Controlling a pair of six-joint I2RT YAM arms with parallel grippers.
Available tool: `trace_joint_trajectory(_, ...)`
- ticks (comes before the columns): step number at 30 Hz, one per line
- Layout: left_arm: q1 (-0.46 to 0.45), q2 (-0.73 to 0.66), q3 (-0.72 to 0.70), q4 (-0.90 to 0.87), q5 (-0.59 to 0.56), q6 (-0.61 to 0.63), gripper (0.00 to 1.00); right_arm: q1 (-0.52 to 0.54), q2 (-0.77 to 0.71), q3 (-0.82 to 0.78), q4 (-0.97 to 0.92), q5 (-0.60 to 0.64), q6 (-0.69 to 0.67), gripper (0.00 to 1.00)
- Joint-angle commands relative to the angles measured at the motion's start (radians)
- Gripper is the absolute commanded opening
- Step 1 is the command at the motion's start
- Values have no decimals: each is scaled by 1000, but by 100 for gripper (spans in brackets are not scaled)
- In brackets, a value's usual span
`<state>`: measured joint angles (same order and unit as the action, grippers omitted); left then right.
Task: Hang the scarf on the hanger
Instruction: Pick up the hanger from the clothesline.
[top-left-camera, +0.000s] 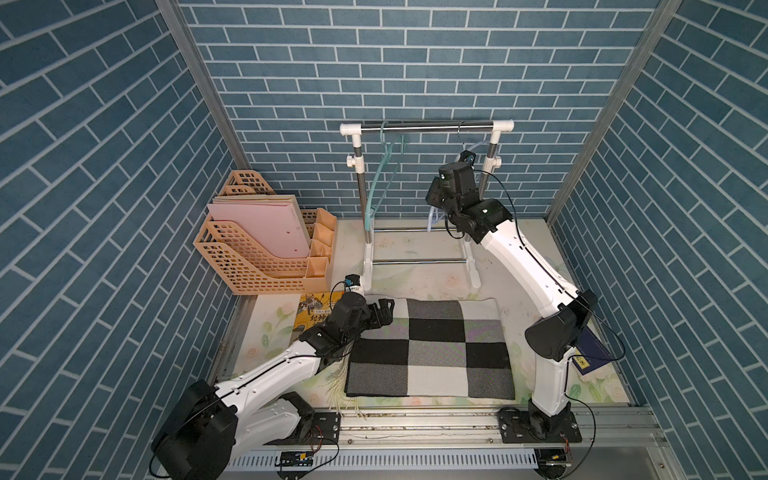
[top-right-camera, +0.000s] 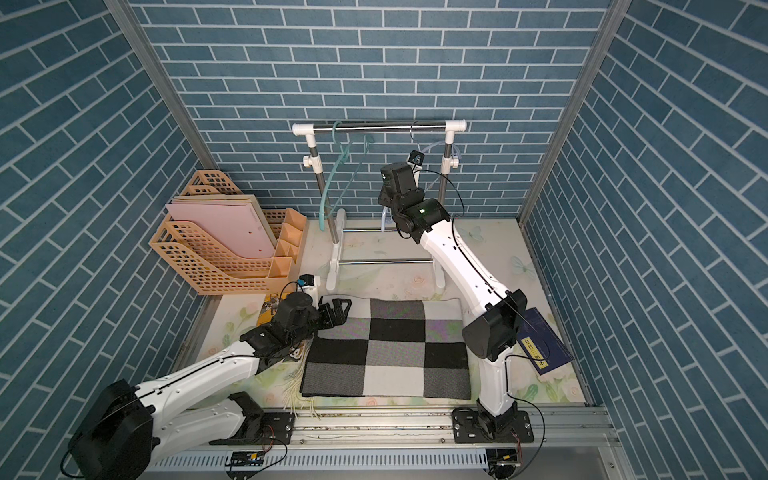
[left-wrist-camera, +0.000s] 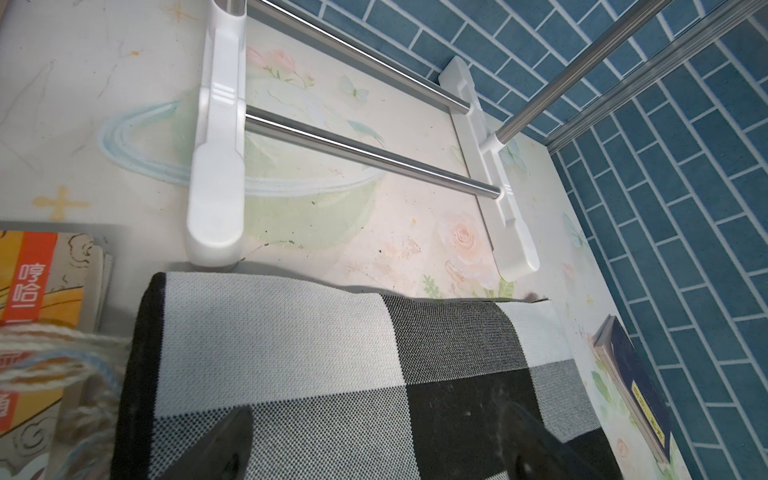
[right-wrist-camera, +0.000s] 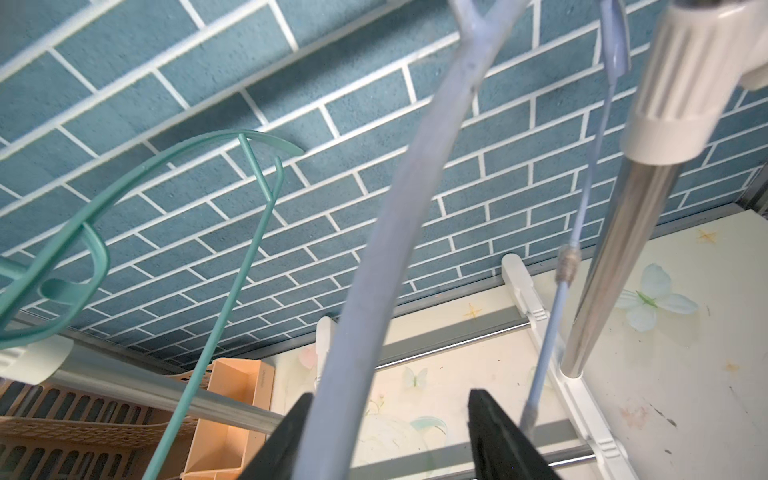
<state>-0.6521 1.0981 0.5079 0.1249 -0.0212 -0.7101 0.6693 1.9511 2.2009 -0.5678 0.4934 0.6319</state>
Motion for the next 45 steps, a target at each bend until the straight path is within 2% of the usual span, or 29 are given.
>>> trace_joint_trajectory(1, 5, -3, -17, 8, 0, -3, 96, -9, -57, -34, -47, 36, -20, 44)
trace_joint_trajectory(3, 6, -1, -21, 13, -1, -1, 96, -13, -78, -60, -45, 40, -28, 43)
trace_joint_trajectory(4, 6, 0, -21, 15, -1, -2, 96, -16, -88, -73, -41, 39, -33, 39)
trace_joint_trajectory(9, 5, 12, -19, 24, 6, -6, 95, -26, -136, -148, 34, -30, -70, 3)
trace_joint_trajectory(10, 6, 13, -18, 24, 8, -6, 95, -27, -149, -174, 60, -58, -74, 0)
trace_joint_trajectory(16, 5, -3, -22, 22, 4, -8, 95, -67, -229, -336, 282, -281, -92, 0)
trace_joint_trajectory(20, 5, -11, -26, 20, -1, -6, 95, -102, -241, -371, 387, -441, -94, 0)
trace_joint_trajectory(26, 5, -27, -35, 15, -10, -8, 95, -125, -269, -410, 555, -589, -130, 0)
trace_joint_trajectory(40, 5, -46, -22, -7, -31, 6, 96, -161, -303, -380, 636, -802, -153, 0)
trace_joint_trajectory(45, 5, -45, -19, -8, -33, 7, 96, -171, -328, -408, 602, -800, -153, 0)
